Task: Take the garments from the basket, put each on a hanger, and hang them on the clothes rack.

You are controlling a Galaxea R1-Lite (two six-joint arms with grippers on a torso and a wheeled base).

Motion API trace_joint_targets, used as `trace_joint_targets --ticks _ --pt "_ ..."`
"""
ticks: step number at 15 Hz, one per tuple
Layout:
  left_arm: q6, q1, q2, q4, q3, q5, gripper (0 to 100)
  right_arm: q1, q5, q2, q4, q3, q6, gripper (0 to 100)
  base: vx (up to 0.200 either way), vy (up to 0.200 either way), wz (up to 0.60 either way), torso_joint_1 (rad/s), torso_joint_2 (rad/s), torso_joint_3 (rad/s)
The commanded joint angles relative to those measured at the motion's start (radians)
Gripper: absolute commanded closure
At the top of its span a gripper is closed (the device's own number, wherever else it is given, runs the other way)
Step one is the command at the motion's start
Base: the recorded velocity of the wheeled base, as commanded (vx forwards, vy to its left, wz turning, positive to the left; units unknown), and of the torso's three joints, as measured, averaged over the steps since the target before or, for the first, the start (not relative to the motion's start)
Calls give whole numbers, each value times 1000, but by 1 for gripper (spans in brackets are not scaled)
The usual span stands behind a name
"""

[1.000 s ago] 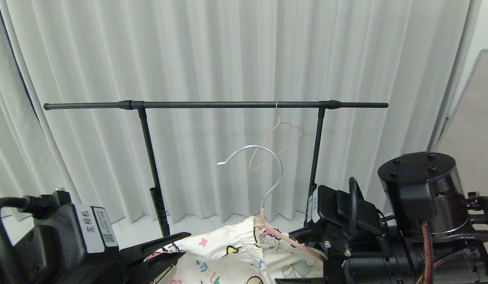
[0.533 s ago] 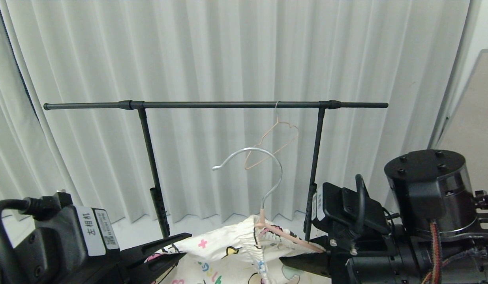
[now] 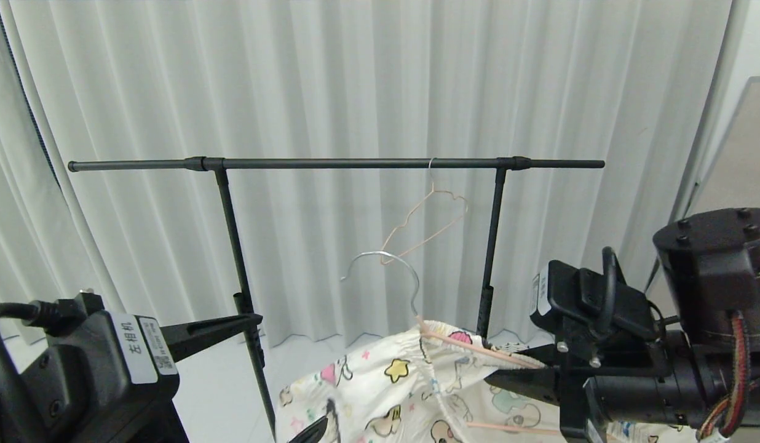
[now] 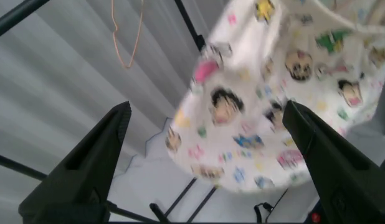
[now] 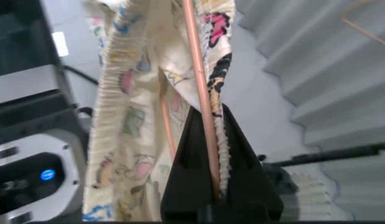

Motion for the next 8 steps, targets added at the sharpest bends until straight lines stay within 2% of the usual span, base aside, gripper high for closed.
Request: trace_joint_targets --ticks 1,3,4,5,8 --pt "0 4 -16 1 16 0 0 -72 -4 -31 -2 -6 -26 100 0 0 0 0 0 0" --pt "-1 10 -22 1 42 0 0 -109 -2 -40 -7 -7 -45 100 0 0 0 0 0 0" --pt "2 54 -17 1 64 2 0 -116 2 -48 -7 -9 -45 100 0 0 0 0 0 0" --pt "6 136 -8 1 102 2 0 -118 10 -55 -10 -9 -43 100 0 0 0 0 0 0" --pt "-6 309 56 1 174 -1 0 -118 59 -58 -88 -6 -43 100 0 0 0 0 0 0"
